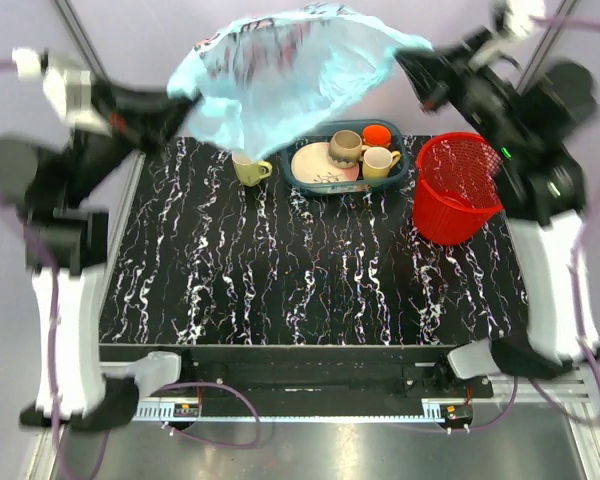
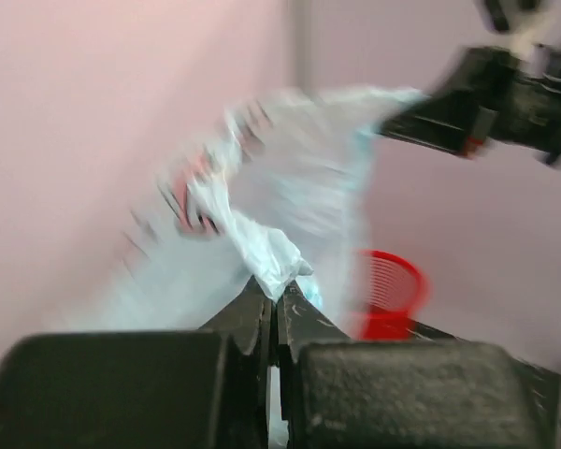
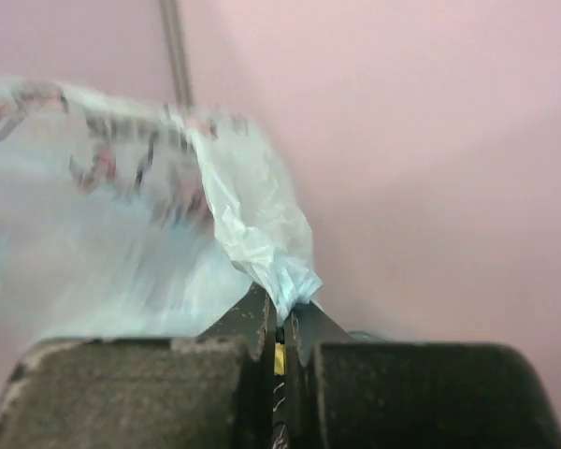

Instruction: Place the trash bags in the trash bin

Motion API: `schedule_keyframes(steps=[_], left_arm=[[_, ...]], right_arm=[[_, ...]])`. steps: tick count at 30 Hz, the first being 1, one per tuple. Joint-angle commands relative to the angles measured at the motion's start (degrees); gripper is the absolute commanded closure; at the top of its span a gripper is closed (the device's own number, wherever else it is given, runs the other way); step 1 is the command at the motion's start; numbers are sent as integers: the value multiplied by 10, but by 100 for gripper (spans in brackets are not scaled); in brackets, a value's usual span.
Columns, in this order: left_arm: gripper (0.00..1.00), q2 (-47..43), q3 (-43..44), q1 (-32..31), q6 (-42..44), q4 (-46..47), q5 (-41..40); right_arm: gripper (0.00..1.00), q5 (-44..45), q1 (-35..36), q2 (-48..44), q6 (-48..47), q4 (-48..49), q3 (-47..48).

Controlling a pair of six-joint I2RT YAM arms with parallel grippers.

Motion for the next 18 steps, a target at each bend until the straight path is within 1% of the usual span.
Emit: schedule_keyframes(steps=[1, 2, 3, 4, 5, 6, 7, 9, 10, 11, 12, 13, 14, 15, 16, 17, 18], left_arm=[[100, -37, -186, -90, 62, -137, -33], [100, -21, -296, -97, 83, -170, -32], [100, -12, -348, -98, 102, -214, -26], [100, -6, -388, -105, 138, -228, -58], [100, 3, -439, -111, 158, -236, -52], [100, 8, -447, -123, 187, -298, -48], [100, 4, -454, -129, 224, -315, -41], [100, -30, -442, -148, 264, -342, -18], [100, -41, -427, -159, 274, -351, -10], [100, -54, -409, -170, 287, -366, -1], [100, -54, -354, -184, 308, -410, 25], [100, -51, -319, -183, 308, -427, 114], [100, -48, -277, -179, 300, -439, 154], [100, -48, -227, -163, 229, -395, 190], [100, -48, -150, -150, 157, -328, 206], [100, -56, -126, -118, 74, -231, 200], [100, -62, -113, -98, -8, -8, 187]], right_arm=[[100, 3, 54, -104, -33, 54, -273], [100, 4, 68, -96, -63, 2, -378], [100, 0, 76, -73, -66, -25, -418], [100, -28, 85, -59, -87, -46, -451], [100, -28, 104, -46, -93, -102, -481], [100, -31, 110, -51, -95, -108, -494], [100, -55, 114, -64, -117, -103, -506], [100, -45, 123, -96, -143, -106, -492], [100, -65, 123, -101, -162, -120, -472], [100, -83, 125, -101, -168, -168, -422], [100, -104, 126, -101, -167, -191, -396], [100, -150, 125, -104, -156, -218, -367], [100, -154, 125, -106, -138, -212, -304], [100, -152, 125, -108, -120, -200, -268], [100, -125, 125, -104, -109, -188, -226], [100, -96, 123, -84, -104, -159, -131], [100, -61, 111, -71, -101, -140, -82]])
